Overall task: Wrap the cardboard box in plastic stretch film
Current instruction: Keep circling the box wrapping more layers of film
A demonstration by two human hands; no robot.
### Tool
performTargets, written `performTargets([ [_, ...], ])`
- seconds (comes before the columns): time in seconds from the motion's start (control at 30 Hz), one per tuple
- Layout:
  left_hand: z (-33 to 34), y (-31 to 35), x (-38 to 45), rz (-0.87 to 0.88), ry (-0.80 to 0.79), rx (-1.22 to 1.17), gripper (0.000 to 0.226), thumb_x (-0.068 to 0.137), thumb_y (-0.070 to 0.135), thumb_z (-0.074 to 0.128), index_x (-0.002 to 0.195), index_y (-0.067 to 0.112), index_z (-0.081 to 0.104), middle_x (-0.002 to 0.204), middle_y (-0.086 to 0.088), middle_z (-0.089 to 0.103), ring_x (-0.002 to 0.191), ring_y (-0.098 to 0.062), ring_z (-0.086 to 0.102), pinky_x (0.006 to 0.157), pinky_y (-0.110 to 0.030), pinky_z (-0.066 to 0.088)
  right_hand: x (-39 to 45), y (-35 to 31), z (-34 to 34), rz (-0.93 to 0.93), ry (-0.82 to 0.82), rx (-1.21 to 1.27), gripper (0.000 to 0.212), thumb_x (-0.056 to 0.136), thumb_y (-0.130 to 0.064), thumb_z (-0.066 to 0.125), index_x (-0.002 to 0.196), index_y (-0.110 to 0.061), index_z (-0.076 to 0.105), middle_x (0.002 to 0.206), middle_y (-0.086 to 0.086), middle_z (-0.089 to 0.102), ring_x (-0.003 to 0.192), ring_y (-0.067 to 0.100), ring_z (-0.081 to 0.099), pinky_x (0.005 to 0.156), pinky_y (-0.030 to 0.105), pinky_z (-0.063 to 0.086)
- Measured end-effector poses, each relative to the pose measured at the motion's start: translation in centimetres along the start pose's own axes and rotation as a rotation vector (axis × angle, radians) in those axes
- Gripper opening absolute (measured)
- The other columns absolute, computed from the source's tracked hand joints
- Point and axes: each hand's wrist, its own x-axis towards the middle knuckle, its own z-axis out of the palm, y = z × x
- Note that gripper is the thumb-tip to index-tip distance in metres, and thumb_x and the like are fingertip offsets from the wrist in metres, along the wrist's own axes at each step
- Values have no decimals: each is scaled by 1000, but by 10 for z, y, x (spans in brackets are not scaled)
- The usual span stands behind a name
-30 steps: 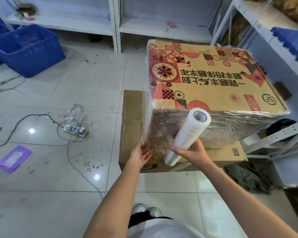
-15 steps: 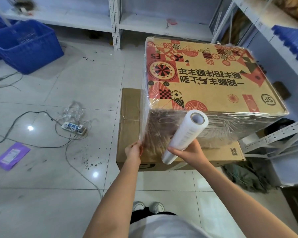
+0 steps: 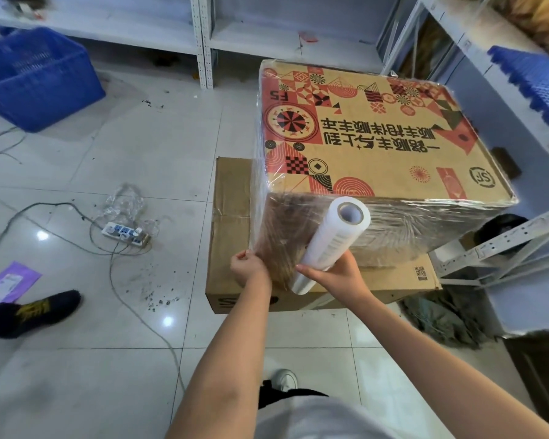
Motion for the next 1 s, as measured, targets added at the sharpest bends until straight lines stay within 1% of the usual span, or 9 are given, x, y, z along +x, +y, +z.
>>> performTargets([
  [0.13,-13,17,0,-150,-136,-59,33,100,10,31,123,-2,52,119,-21,59,96,-27,62,72,-29,52,-1,2,-1,-7,-23,0,54,63,-20,88,109,-10,61,98,-3,68,94,3,63,72,15,50],
  [0.27,-23,10,-21,-109,-279,-39,42,101,30,32,134,7,45,136,-17,48,123,-32,48,103,-44,40,-4,6,-1,-27,-40,-11,56,63,-20,88,111,-9,61,102,0,68,98,7,63,77,19,52],
  [0.37,-16,22,-33,-264,-484,-232,65,95,59,26,143,17,37,143,-15,42,131,-36,40,109,-54,30,-5,9,-2,-48,-79,-38,57,63,-18,88,112,-11,60,105,0,66,100,6,62,81,22,52],
  [0.43,-8,35,-35,-292,-541,-292,72,92,65,20,144,17,35,145,-17,40,132,-37,38,110,-56,28,-5,10,-3,-64,-128,-89,55,66,-12,86,114,-14,58,108,-1,64,104,8,60,87,28,52],
  [0.57,4,56,-39,-293,-533,-277,76,93,63,9,145,14,34,146,-20,36,135,-38,34,110,-58,24,-3,12,-10,-102,-175,-192,57,75,-18,79,122,-24,47,112,-15,56,108,6,54,93,32,49],
  [0.67,10,63,-41,-257,-486,-300,70,97,54,8,144,10,35,146,-19,36,136,-35,32,113,-52,22,-3,13,-19,-92,-148,-240,69,75,-30,79,132,-21,42,113,-33,48,110,3,53,92,27,48],
  [0.83,16,66,-40,-195,-338,-151,65,100,47,6,147,9,27,151,-16,29,140,-32,26,115,-47,21,-2,10,-32,-171,-96,-275,75,71,-32,82,134,-16,45,124,-11,55,116,7,52,95,33,48],
  [0.93,11,70,-43,-303,-362,-259,70,96,55,9,148,12,27,151,-16,29,141,-35,21,114,-55,8,-5,11,-32,-224,22,-434,75,67,-41,82,128,-15,49,120,-2,58,107,12,56,84,31,49],
  [1.0,9,75,-43,-314,-323,-265,70,96,56,9,149,13,22,153,-16,25,142,-35,18,115,-56,9,-9,14,-30,-222,98,-501,73,65,-46,82,124,-15,53,114,-2,61,102,13,58,78,27,47],
])
